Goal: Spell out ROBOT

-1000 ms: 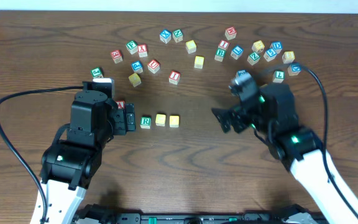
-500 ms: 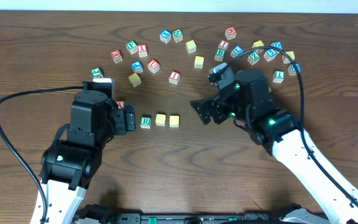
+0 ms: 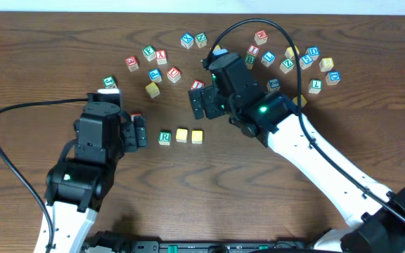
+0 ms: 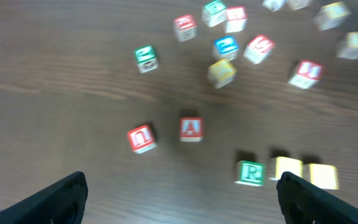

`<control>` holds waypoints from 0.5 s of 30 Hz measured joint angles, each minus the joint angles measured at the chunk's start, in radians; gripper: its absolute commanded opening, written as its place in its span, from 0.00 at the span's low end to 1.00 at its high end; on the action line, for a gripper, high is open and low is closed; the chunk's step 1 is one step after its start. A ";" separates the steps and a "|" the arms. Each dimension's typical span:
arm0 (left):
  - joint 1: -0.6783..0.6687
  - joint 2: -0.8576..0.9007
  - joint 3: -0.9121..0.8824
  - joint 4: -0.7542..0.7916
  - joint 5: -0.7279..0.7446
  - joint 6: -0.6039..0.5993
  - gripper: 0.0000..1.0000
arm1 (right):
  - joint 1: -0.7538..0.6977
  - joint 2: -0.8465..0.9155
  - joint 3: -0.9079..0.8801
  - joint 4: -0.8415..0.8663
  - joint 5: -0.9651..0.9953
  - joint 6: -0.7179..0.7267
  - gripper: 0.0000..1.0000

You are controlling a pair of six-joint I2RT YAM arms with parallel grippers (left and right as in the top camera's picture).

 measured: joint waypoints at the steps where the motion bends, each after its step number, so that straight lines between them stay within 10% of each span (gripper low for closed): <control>1: 0.012 0.010 0.000 0.000 -0.008 0.000 0.96 | 0.006 0.006 0.000 0.002 0.004 0.011 0.99; 15: 0.202 0.250 0.000 0.024 0.132 0.063 0.96 | 0.150 0.027 0.000 0.018 0.166 0.126 0.97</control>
